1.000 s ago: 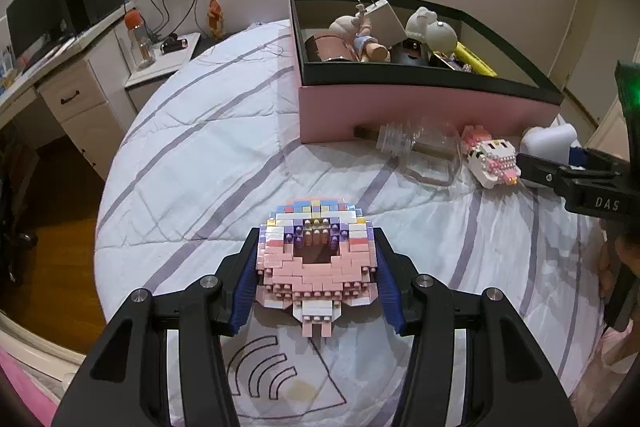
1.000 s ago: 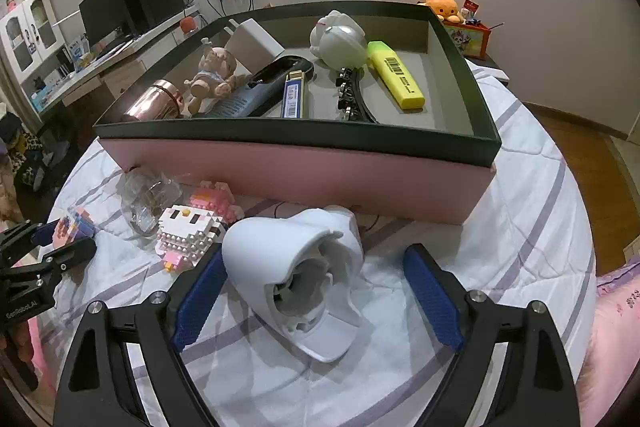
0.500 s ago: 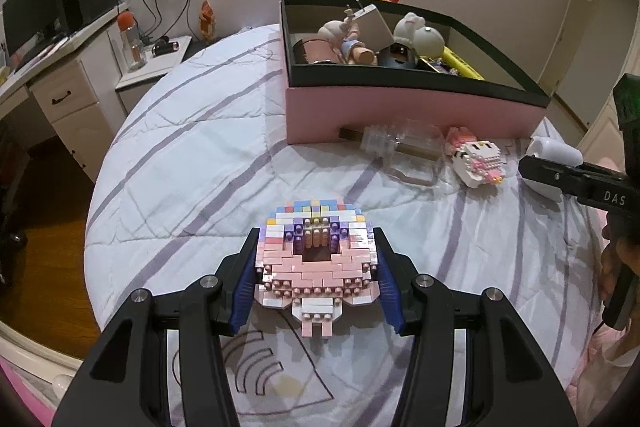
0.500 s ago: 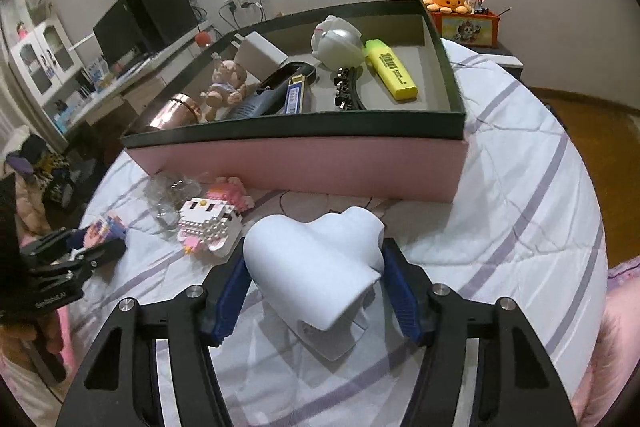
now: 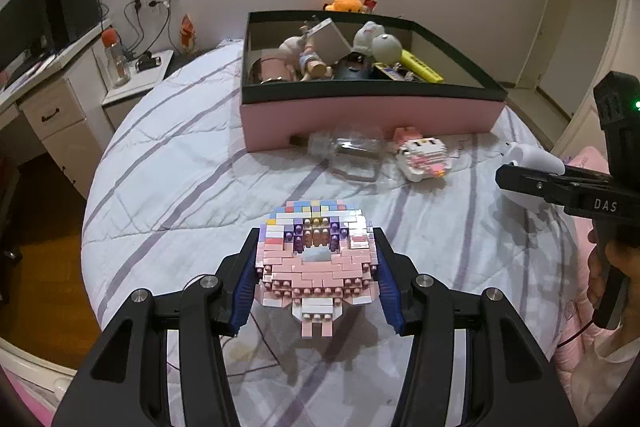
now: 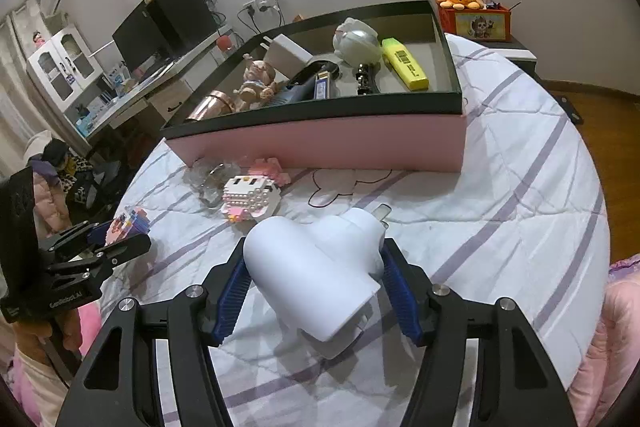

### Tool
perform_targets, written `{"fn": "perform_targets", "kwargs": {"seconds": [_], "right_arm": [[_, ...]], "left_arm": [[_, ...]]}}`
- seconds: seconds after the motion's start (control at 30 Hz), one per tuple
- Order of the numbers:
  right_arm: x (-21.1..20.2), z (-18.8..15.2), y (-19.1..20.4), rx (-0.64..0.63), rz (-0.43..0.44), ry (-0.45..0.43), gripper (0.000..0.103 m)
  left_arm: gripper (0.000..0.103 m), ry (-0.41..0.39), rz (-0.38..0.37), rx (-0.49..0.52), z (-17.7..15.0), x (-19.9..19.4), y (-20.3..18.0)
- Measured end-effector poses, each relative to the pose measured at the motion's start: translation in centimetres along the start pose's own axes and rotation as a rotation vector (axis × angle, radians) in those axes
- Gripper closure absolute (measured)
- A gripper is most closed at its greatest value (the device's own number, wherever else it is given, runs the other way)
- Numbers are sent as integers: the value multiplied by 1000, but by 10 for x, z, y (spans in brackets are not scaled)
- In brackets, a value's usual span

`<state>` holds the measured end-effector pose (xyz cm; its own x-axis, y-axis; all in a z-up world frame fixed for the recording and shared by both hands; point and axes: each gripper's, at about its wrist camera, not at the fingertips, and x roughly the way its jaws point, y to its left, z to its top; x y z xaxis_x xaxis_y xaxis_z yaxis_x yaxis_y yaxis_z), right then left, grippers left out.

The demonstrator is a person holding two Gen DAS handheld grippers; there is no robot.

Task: Organize rigid objects
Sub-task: 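Lift the pink block toy with the left gripper while the right gripper grasps the white fan, then carry the pink block toy and white fan into the pink box and open both grippers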

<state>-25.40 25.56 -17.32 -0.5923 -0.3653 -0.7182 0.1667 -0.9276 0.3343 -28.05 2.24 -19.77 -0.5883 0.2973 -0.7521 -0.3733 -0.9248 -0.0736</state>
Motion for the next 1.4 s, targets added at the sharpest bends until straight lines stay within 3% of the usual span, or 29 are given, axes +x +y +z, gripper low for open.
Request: {"fn": "perform_targets", "kwargs": {"seconds": [0.37, 0.73, 1.27, 1.4], "right_arm": [[-27, 12, 13, -41, 45, -57, 39], [-37, 37, 18, -96, 54, -82, 39], [-21, 93, -4, -143, 25, -84, 39], [-10, 109, -12, -147, 13, -72, 39]], "left_arm": [[51, -54, -78, 22, 16, -20, -23], [51, -115, -130, 62, 58, -30, -43], [51, -103, -212, 132, 123, 13, -65], [51, -88, -195, 133, 138, 28, -57]]}}
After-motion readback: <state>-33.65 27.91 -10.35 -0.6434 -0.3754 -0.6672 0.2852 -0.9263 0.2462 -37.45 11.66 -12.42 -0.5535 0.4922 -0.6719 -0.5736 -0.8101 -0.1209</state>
